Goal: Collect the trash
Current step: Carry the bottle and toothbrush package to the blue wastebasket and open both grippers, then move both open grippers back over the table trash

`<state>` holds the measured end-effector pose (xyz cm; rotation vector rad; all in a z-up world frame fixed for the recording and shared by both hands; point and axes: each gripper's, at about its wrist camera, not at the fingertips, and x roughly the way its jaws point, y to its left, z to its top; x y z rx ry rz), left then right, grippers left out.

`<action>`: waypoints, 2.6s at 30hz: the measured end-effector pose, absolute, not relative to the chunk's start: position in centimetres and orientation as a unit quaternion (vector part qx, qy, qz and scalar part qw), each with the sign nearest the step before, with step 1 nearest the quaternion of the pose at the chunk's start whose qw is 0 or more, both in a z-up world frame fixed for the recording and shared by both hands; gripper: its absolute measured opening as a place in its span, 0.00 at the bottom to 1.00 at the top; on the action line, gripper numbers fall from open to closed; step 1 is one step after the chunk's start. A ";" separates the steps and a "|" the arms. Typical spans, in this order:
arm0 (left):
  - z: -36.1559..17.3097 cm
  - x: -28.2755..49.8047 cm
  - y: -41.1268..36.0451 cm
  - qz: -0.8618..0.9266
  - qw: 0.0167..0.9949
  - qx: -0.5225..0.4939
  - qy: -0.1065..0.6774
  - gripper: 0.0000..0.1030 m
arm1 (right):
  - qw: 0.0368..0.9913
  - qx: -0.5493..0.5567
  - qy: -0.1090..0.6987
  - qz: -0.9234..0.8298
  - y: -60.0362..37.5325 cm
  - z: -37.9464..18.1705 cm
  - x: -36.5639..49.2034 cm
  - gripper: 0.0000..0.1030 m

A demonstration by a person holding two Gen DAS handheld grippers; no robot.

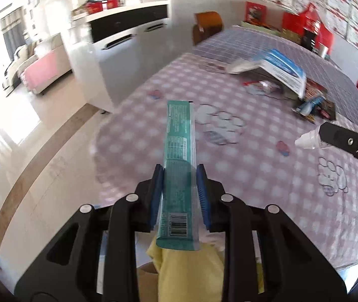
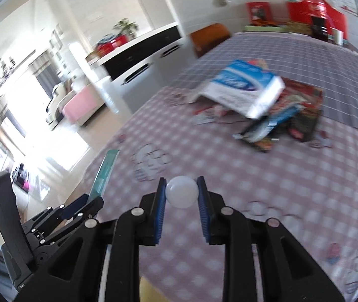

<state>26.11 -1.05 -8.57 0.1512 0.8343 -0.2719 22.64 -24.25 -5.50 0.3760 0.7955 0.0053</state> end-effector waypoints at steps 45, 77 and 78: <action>-17.9 23.7 33.2 0.182 0.824 -0.130 0.521 0.63 | 0.810 0.002 0.531 0.249 10.9 -14.4 33.0 0.24; -10.1 25.1 21.3 0.092 0.887 -0.052 0.450 0.65 | 0.860 0.068 0.463 0.202 0.5 -7.9 28.9 0.70; -9.9 25.2 20.6 0.085 0.889 -0.047 0.448 0.66 | 0.864 0.077 0.458 0.193 -0.9 -7.6 28.8 0.70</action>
